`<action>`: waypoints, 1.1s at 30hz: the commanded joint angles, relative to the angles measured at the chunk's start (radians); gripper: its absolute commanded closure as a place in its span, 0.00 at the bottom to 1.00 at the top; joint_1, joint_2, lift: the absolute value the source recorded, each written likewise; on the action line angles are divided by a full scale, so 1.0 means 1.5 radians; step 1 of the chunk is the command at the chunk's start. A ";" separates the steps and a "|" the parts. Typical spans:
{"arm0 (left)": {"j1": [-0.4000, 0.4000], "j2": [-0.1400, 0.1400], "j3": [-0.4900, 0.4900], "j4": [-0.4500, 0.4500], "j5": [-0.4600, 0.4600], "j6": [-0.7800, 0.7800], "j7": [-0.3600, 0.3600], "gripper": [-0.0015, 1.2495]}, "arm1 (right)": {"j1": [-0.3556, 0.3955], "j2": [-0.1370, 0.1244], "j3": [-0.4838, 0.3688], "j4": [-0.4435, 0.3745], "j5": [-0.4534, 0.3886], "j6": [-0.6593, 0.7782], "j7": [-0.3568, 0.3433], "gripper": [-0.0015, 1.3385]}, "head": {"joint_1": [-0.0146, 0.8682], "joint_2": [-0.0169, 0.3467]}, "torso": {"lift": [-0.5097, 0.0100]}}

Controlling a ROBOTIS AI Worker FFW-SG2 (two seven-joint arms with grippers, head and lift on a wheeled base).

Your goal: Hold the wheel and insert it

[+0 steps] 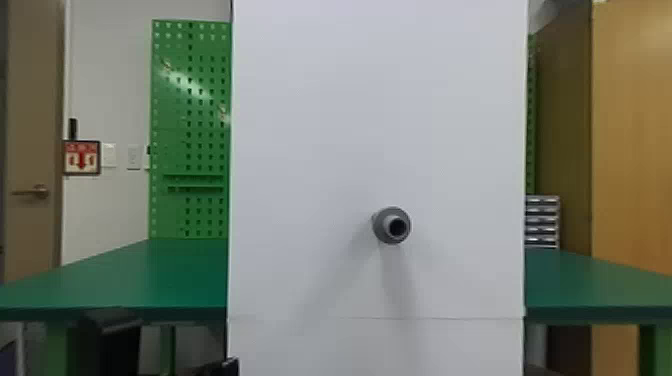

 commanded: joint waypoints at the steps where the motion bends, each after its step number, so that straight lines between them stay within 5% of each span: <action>1: -0.001 0.000 0.000 0.000 0.000 0.000 0.000 0.40 | 0.000 0.002 0.000 0.000 0.000 0.000 0.000 0.85 | 0.02 0.06 | 0.02; 33: 0.000 0.002 0.000 0.004 0.003 -0.001 0.000 0.40 | 0.001 -0.001 0.001 -0.004 -0.006 0.012 0.000 0.85 | 0.02 0.06 | 0.03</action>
